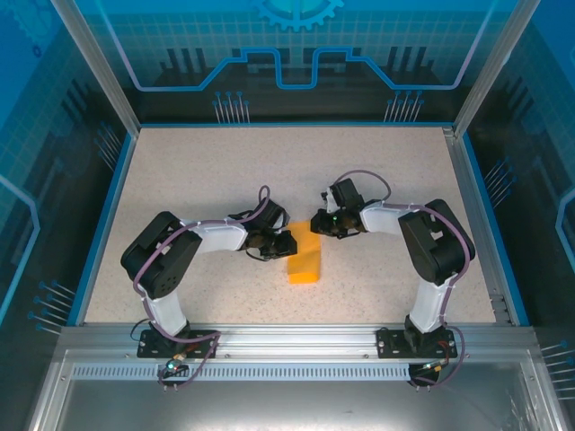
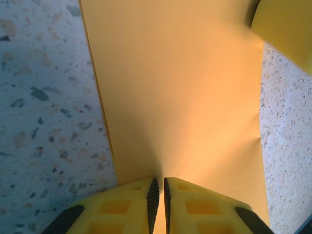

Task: Fold a paper plane with a square sheet of paper (pick it up from the middle)
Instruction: Fold the square sheet of paper in half at the center of the table.

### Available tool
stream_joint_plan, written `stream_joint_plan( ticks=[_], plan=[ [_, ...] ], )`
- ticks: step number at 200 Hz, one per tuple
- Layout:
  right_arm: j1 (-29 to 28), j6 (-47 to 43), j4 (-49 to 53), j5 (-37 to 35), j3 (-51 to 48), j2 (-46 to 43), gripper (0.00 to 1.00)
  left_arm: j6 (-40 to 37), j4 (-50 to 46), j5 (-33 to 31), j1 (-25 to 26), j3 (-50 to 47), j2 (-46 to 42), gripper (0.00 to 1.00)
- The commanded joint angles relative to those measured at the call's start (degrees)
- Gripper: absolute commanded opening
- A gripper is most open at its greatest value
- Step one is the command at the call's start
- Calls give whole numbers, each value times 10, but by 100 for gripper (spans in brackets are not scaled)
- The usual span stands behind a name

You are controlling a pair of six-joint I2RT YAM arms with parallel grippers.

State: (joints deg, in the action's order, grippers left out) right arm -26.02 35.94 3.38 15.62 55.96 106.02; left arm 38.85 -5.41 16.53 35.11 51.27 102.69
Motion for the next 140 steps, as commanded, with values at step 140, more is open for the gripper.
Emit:
stream_joint_plan(
  ticks=[140],
  plan=[
    [35,-43,20,-29,36,42,14,-15,-78,-45,3,-40,20,18]
  ],
)
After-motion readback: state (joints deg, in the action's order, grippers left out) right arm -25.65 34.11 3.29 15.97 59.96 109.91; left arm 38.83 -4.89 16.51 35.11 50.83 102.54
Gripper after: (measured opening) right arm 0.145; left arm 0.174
